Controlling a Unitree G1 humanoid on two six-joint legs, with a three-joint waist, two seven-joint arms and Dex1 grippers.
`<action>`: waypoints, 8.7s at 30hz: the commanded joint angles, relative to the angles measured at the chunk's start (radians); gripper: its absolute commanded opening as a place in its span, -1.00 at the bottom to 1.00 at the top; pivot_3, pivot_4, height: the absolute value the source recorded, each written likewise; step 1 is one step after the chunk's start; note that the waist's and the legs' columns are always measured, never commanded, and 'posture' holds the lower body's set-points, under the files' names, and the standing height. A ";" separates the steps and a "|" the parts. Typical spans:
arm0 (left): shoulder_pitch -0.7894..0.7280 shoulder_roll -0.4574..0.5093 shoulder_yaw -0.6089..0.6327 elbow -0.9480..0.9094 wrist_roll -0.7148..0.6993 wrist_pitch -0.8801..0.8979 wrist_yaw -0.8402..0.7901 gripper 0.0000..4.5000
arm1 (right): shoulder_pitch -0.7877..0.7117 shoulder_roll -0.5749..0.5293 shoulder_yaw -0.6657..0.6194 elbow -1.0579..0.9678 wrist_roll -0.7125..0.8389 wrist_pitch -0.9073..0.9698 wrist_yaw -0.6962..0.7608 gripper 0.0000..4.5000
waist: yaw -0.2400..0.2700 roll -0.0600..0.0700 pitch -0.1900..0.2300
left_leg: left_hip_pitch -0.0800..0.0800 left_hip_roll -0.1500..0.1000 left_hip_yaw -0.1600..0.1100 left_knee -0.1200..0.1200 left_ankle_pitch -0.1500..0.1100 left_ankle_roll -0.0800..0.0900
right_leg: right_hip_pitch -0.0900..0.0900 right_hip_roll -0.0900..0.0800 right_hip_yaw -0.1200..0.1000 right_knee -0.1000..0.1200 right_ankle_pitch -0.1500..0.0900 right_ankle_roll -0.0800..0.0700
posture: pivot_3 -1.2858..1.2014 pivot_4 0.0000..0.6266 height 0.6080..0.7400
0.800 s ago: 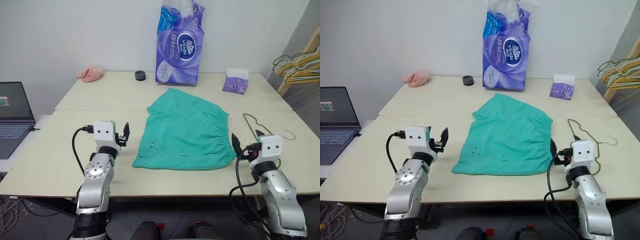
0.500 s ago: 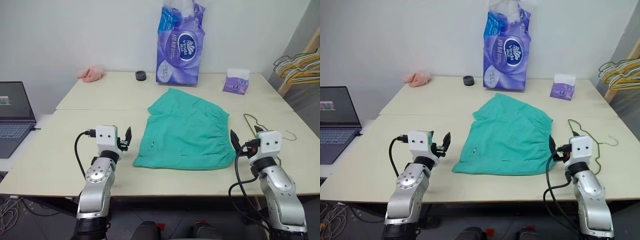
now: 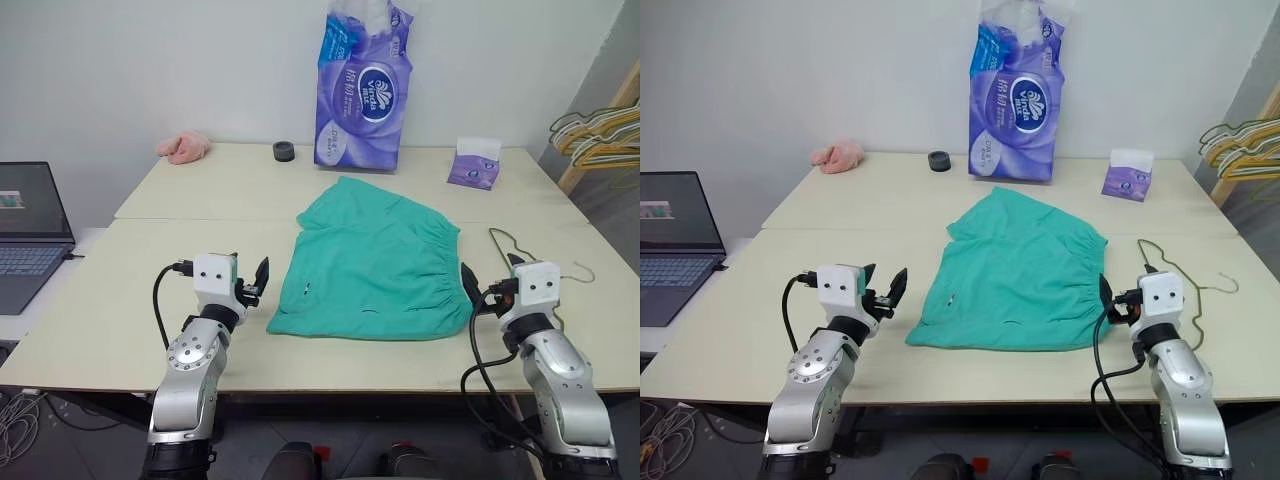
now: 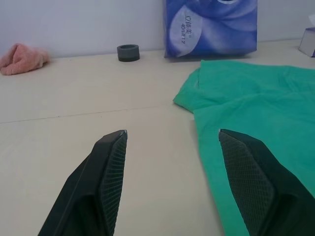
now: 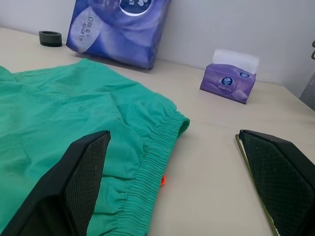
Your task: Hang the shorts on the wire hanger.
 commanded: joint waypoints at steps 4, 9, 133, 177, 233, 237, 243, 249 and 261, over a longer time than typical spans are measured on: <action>-0.016 0.010 -0.019 -0.038 -0.009 -0.037 -0.033 0.99 | -0.015 -0.016 -0.025 -0.017 0.003 -0.044 0.003 1.00 | 0.000 0.000 0.000 | 0.000 0.000 0.000 0.000 0.000 0.000 | 0.000 0.000 0.000 0.000 0.000 0.000 | 0.15 -0.93 1.00; 0.011 0.115 -0.138 -0.121 -0.132 0.060 -0.307 0.99 | 0.034 -0.080 0.015 -0.112 0.089 0.018 0.153 1.00 | -0.004 0.000 0.000 | 0.000 0.000 0.000 0.000 0.000 0.000 | 0.000 0.000 0.000 0.000 0.000 0.000 | 0.12 -0.92 1.00; -0.388 0.363 -0.396 -0.068 -0.159 0.170 -0.831 0.98 | -0.250 -0.432 -0.045 0.406 0.011 0.577 0.193 0.82 | -0.087 0.000 0.029 | 0.015 0.005 0.004 -0.002 -0.006 0.002 | 0.015 0.003 0.002 -0.003 -0.008 0.001 | 0.00 -0.83 1.00; -0.722 0.424 -0.210 0.512 -0.187 0.183 -0.917 1.00 | -0.291 -0.776 0.410 0.066 -0.490 -0.260 0.381 -0.99 | -0.111 -0.001 0.032 | 0.014 0.004 0.005 -0.003 -0.006 0.002 | 0.014 0.003 0.000 -0.006 -0.008 0.004 | -0.03 -0.84 1.00; -0.547 0.451 -0.361 0.438 -0.098 0.080 -1.192 -1.00 | -0.251 -0.537 0.215 -0.118 -0.113 -0.127 0.561 0.43 | -0.115 -0.002 0.033 | 0.015 0.004 0.003 0.000 -0.006 0.002 | 0.014 0.002 0.002 -0.001 -0.006 -0.003 | -0.06 -0.83 1.00; -0.506 0.487 -0.415 0.326 -0.033 -0.062 -1.202 -1.00 | -0.207 -0.629 0.095 -0.267 0.164 0.303 0.687 0.43 | -0.115 -0.002 0.033 | 0.015 0.005 0.003 0.000 -0.006 0.001 | 0.014 0.001 0.002 -0.001 -0.006 -0.003 | -0.06 -0.83 1.00; -0.511 0.471 -0.443 0.279 0.013 -0.149 -1.187 -1.00 | -0.168 -0.735 0.060 -0.365 0.347 0.576 0.745 0.43 | -0.114 -0.002 0.033 | 0.015 0.005 0.002 -0.001 -0.007 0.001 | 0.015 0.001 0.001 -0.003 -0.007 -0.003 | -0.07 -0.83 1.00; -0.530 0.457 -0.462 0.268 0.036 -0.170 -1.194 -1.00 | -0.213 -0.753 0.219 -0.370 0.291 0.615 0.726 0.43 | -0.118 -0.002 0.033 | 0.015 0.005 0.002 -0.001 -0.007 0.001 | 0.014 0.001 0.001 -0.004 -0.010 0.002 | -0.07 -0.83 1.00; -0.544 0.451 -0.457 0.205 0.015 -0.102 -1.201 -1.00 | -0.378 -0.704 0.473 -0.188 0.107 0.566 0.745 0.43 | -0.119 -0.002 0.033 | 0.014 0.005 0.003 -0.001 -0.007 0.001 | 0.014 0.001 0.001 -0.004 -0.010 0.002 | -0.07 -0.82 1.00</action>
